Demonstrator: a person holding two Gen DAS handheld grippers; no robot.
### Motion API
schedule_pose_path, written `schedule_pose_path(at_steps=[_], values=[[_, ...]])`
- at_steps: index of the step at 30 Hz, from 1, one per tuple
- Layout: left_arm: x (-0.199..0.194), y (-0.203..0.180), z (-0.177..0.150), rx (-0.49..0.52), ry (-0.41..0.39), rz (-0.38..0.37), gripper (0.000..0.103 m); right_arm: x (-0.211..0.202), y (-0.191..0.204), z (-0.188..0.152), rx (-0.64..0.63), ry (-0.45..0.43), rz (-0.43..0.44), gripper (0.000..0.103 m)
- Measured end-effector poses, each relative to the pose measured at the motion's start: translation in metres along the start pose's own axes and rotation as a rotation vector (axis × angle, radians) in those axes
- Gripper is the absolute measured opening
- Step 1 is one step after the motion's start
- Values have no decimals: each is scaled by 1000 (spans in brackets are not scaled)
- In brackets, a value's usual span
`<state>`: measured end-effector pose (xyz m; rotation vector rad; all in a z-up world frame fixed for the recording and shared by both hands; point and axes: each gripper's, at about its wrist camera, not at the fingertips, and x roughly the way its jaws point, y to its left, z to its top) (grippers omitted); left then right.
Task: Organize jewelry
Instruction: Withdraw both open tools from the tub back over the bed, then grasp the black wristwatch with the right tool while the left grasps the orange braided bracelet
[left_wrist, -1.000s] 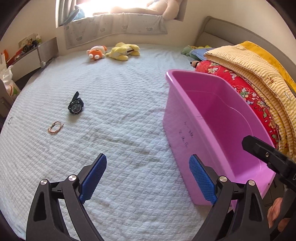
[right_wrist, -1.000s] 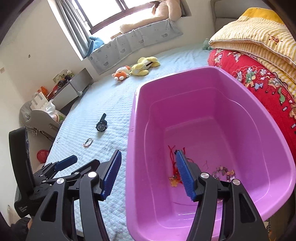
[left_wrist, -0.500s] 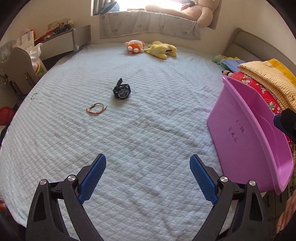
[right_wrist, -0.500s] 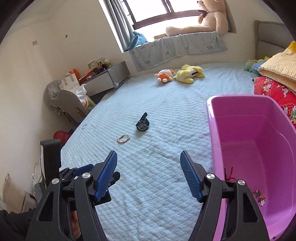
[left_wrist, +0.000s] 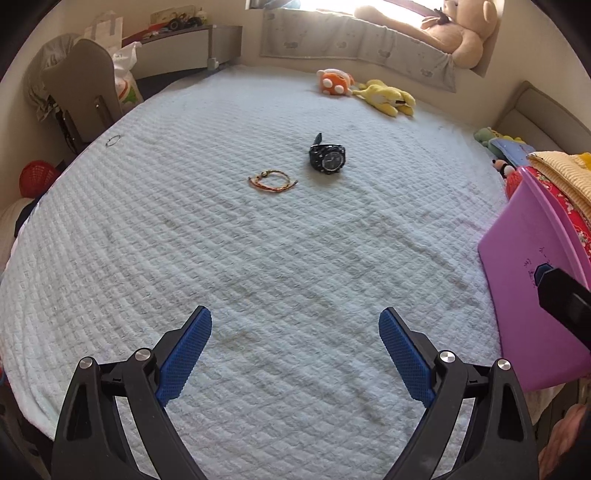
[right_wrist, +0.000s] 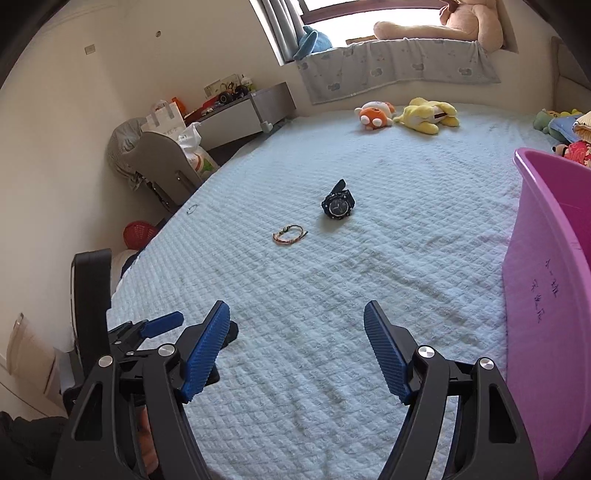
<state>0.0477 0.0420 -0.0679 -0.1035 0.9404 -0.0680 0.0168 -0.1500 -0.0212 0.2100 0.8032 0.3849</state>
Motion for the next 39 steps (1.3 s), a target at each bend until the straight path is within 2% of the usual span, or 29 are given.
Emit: schedule_pose_path(at_steps=[7, 10, 18, 23, 27, 39], values=[[42, 33, 19, -80, -23, 55, 90, 63, -17, 4, 13, 36, -20, 73], [61, 40, 35, -116, -52, 90, 90, 91, -28, 18, 0, 25, -26, 73], [116, 41, 71, -170, -67, 158, 90, 178, -51, 69, 2, 40, -39, 73], [146, 40, 88, -183, -78, 176, 90, 226, -63, 96, -15, 46, -53, 73], [166, 41, 97, -195, -67, 176, 90, 258, -70, 106, -35, 74, -64, 73], [197, 41, 118, -202, -59, 174, 90, 313, -87, 132, -51, 117, -66, 73]])
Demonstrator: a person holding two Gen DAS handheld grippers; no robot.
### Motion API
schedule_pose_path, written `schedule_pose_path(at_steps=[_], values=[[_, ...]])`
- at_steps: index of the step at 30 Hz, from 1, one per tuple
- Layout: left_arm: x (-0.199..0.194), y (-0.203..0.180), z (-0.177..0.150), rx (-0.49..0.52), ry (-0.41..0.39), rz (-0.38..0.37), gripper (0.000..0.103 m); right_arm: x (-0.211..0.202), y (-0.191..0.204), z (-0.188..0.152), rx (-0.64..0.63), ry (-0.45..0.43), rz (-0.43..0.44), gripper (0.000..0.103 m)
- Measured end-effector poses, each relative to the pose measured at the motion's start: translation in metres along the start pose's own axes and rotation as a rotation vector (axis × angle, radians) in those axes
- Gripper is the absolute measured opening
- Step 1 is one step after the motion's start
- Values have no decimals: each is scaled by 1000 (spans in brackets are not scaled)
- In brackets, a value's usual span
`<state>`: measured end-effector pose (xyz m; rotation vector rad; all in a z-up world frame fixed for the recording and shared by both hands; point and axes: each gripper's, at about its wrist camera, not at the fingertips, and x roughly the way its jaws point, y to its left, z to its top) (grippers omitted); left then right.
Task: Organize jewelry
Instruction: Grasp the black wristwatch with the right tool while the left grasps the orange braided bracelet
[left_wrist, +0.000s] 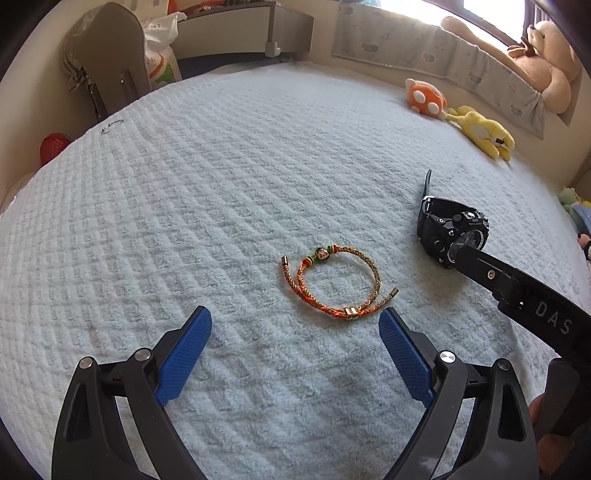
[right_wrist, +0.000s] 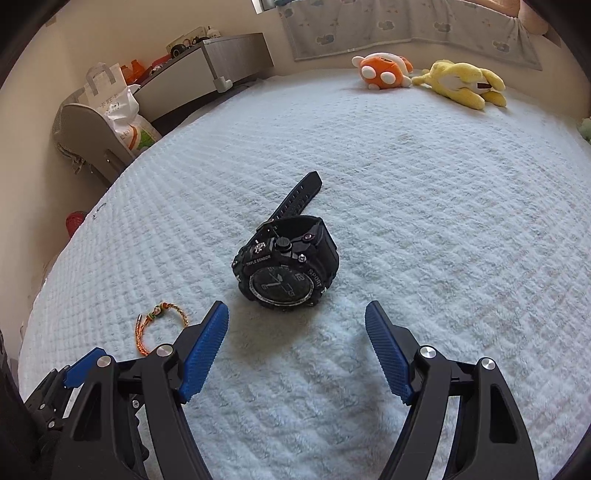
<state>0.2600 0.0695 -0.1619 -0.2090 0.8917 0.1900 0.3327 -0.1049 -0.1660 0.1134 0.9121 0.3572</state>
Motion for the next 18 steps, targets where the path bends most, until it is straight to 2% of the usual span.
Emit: schedule_pose_path(at_steps=[18], values=[[20, -3, 8, 0, 17, 14, 90, 33, 6, 14, -40, 40, -9, 73]])
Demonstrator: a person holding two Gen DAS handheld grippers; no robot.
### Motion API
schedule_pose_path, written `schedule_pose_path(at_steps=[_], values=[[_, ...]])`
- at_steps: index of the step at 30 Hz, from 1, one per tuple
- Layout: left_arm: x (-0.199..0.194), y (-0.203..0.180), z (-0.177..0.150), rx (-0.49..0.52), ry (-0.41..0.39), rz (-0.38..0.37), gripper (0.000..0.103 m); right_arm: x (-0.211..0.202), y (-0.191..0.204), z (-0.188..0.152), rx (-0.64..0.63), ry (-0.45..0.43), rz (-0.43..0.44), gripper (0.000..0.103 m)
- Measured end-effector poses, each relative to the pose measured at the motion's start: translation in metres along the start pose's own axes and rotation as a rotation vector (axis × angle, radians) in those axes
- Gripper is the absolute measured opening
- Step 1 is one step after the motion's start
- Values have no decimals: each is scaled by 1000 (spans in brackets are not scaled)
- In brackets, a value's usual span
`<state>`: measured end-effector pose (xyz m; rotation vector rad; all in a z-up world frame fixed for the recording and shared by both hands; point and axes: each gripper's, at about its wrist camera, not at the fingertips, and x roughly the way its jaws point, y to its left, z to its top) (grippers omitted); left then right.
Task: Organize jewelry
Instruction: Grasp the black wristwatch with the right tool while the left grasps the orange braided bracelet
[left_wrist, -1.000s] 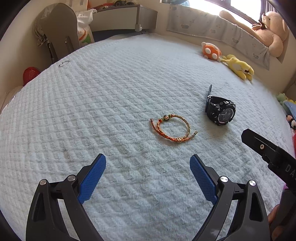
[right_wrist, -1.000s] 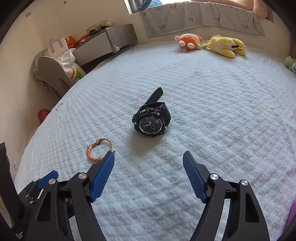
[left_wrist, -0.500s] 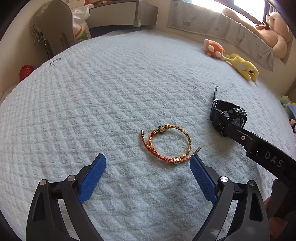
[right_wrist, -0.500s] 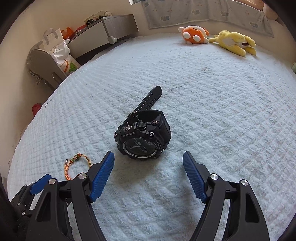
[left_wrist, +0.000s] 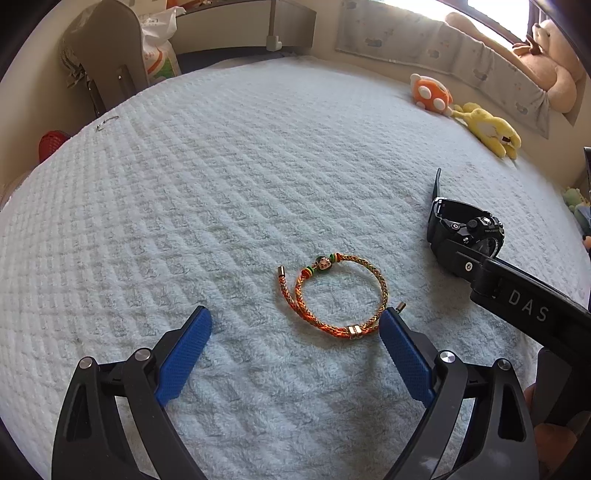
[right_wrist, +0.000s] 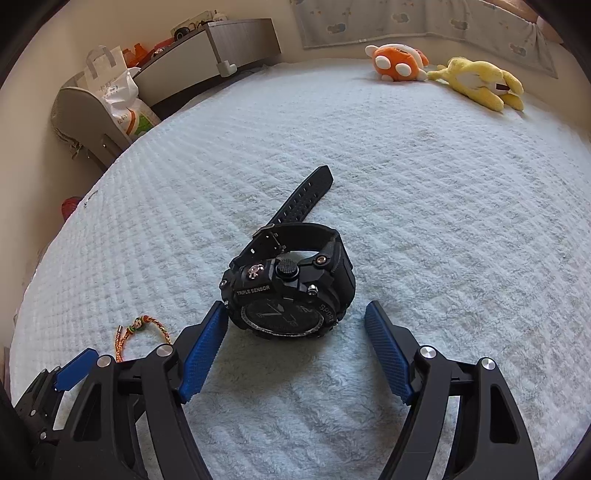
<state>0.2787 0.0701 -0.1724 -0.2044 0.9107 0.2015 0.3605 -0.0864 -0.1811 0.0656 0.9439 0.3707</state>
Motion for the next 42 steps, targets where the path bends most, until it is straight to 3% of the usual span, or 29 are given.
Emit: schedule_pose_path(at_steps=[15, 21, 25, 28, 32, 34, 36, 42], values=[[18, 11, 15, -23, 18, -23, 96, 11, -1, 5, 0, -15, -21, 74], [28, 3, 18, 37, 43, 46, 98, 18, 2, 9, -12, -9, -55, 74], [30, 5, 19, 33, 42, 48, 98, 20, 4, 9, -23, -10, -74, 74], [25, 8, 18, 12, 16, 59, 83, 18, 4, 7, -18, -18, -69, 73], [18, 14, 19, -14, -5, 74, 55, 16, 4, 6, -20, -22, -72, 70], [16, 11, 19, 7, -15, 75, 37, 14, 4, 5, -22, -26, -74, 68], [13, 7, 19, 34, -27, 86, 11, 12, 3, 3, -21, -33, -72, 65], [4, 17, 19, 4, -29, -17, 7, 6, 0, 1, -2, -44, -48, 65]])
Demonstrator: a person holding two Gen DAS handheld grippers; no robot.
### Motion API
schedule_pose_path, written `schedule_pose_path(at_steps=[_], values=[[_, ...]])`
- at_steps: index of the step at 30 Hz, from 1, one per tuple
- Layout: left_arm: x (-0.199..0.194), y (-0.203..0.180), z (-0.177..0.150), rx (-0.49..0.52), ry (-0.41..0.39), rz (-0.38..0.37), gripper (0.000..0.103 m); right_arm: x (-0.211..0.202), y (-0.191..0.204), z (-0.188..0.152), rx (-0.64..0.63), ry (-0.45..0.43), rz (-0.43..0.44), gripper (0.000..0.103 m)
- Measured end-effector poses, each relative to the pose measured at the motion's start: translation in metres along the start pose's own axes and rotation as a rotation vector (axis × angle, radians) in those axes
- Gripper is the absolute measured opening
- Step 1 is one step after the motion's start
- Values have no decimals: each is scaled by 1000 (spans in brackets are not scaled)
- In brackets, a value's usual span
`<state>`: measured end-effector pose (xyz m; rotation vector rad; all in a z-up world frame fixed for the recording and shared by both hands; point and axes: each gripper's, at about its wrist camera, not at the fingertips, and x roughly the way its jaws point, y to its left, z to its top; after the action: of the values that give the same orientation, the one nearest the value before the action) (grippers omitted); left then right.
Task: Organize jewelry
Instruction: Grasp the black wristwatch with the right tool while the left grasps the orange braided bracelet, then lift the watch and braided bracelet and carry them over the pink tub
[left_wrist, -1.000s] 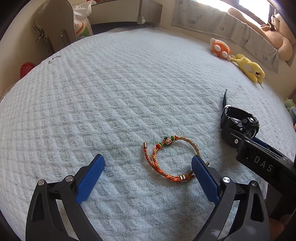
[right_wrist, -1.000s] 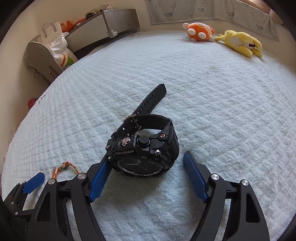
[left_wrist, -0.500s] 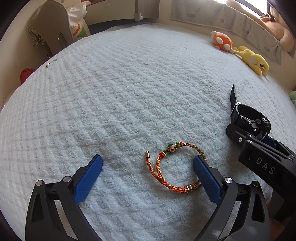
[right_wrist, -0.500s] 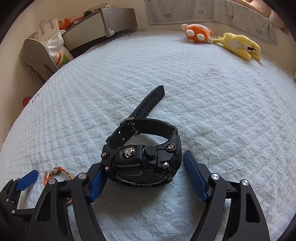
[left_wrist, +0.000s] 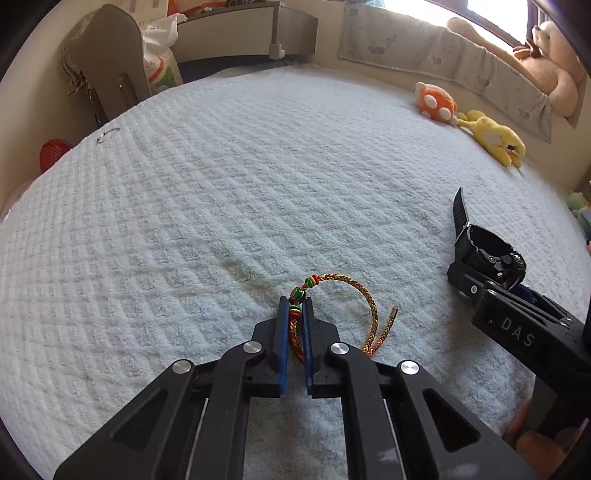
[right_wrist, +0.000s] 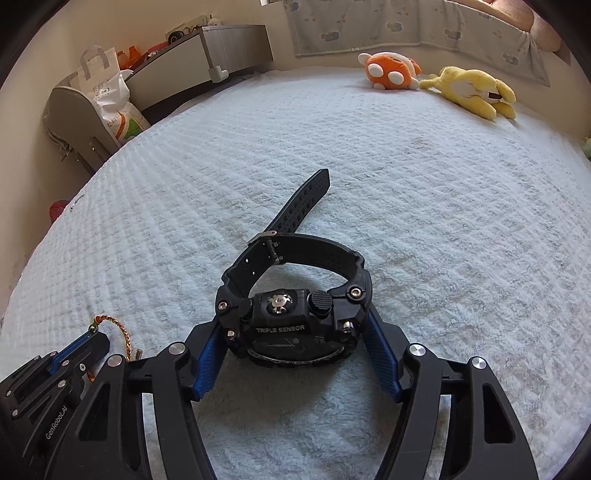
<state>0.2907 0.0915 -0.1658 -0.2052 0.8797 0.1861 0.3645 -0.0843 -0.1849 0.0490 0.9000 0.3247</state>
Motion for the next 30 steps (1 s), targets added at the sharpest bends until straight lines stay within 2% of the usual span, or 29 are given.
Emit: schedule_pose_path(at_steps=[3, 11, 16, 23, 30], values=[[-5, 3, -4, 9, 1, -47, 7, -4, -2, -2, 8, -7, 9, 65], [-27, 0, -22, 70, -20, -53, 7, -19, 2, -13, 4, -21, 2, 65], [-39, 0, -35, 88, -3, -65, 7, -35, 4, -29, 10, -25, -5, 65], [-65, 5, -56, 101, 19, -78, 7, -68, 4, -62, 40, -15, -22, 65], [-103, 10, -77, 130, 25, -86, 7, -110, 10, -110, 84, 22, -26, 65]])
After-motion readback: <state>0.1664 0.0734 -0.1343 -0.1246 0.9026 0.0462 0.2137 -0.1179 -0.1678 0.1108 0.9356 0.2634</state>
